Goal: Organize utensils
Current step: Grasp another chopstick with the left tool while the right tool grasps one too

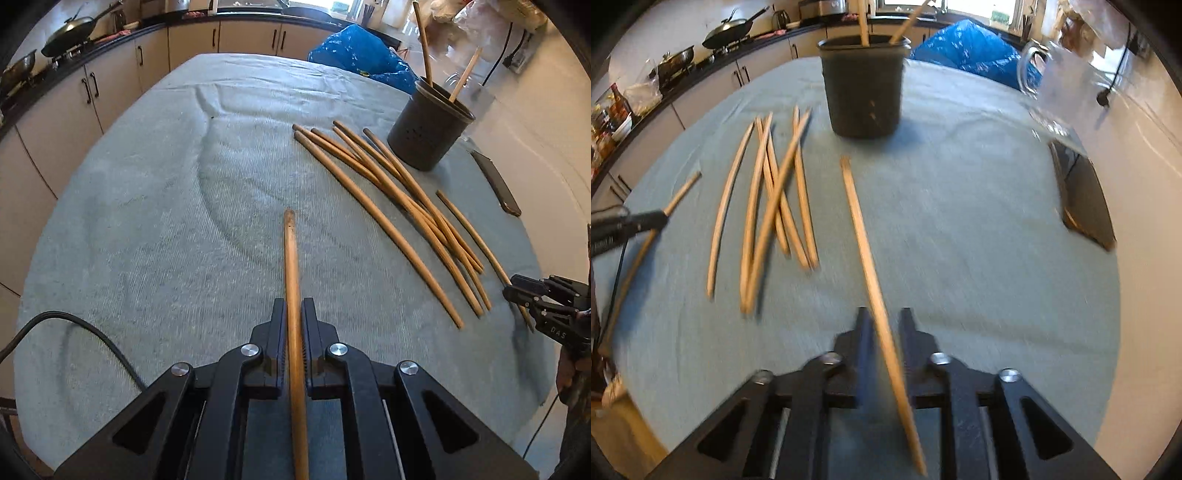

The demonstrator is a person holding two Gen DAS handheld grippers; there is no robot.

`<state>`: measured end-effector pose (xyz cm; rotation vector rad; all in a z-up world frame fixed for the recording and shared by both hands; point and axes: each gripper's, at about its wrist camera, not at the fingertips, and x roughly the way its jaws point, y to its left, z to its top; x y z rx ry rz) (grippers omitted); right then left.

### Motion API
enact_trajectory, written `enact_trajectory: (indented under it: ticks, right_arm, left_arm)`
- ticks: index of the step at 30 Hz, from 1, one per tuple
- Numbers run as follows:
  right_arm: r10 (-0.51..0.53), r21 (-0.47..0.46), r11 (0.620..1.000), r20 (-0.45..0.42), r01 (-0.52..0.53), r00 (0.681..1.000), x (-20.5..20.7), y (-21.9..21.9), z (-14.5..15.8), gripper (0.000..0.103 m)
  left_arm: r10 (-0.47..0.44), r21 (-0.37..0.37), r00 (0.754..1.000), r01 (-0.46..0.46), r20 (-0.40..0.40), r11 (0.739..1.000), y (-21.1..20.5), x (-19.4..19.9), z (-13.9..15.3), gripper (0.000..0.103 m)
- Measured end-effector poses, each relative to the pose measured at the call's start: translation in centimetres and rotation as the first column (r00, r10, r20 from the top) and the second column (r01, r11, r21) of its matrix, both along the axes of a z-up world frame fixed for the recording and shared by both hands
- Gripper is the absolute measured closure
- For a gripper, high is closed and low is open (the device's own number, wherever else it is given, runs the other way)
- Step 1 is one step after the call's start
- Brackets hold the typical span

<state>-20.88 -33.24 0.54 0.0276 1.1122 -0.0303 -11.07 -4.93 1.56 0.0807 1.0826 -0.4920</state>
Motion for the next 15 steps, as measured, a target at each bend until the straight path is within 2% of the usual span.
enact_trajectory:
  ticks: [4, 6, 8, 15]
  right_arm:
    - [-0.02, 0.016, 1.0, -0.007, 0.02, 1.0, 0.5, -0.8, -0.1, 0.068]
    - [-0.019, 0.016, 1.0, -0.006, 0.019, 1.0, 1.7, -0.8, -0.1, 0.068]
    - [-0.009, 0.012, 1.0, -0.01, 0.009, 1.0, 3.1, -0.3, 0.0, 0.068]
    - [0.007, 0.011, 1.0, -0.045, -0.007, 0.999, 8.9, 1.1, 0.1, 0.068]
  left_arm:
    - [0.012, 0.036, 1.0, -0.012, -0.003, 0.999, -0.2, 0.6, 0.2, 0.095]
    - [0.013, 0.051, 1.0, -0.012, -0.011, 0.999, -0.8, 1.2, 0.1, 0.084]
    - [0.011, 0.072, 1.0, -0.011, -0.007, 0.997, -1.3, 1.7, 0.1, 0.078]
    - [0.0, 0.127, 1.0, -0.002, 0.013, 0.992, -2.5, 3.5, 0.1, 0.077]
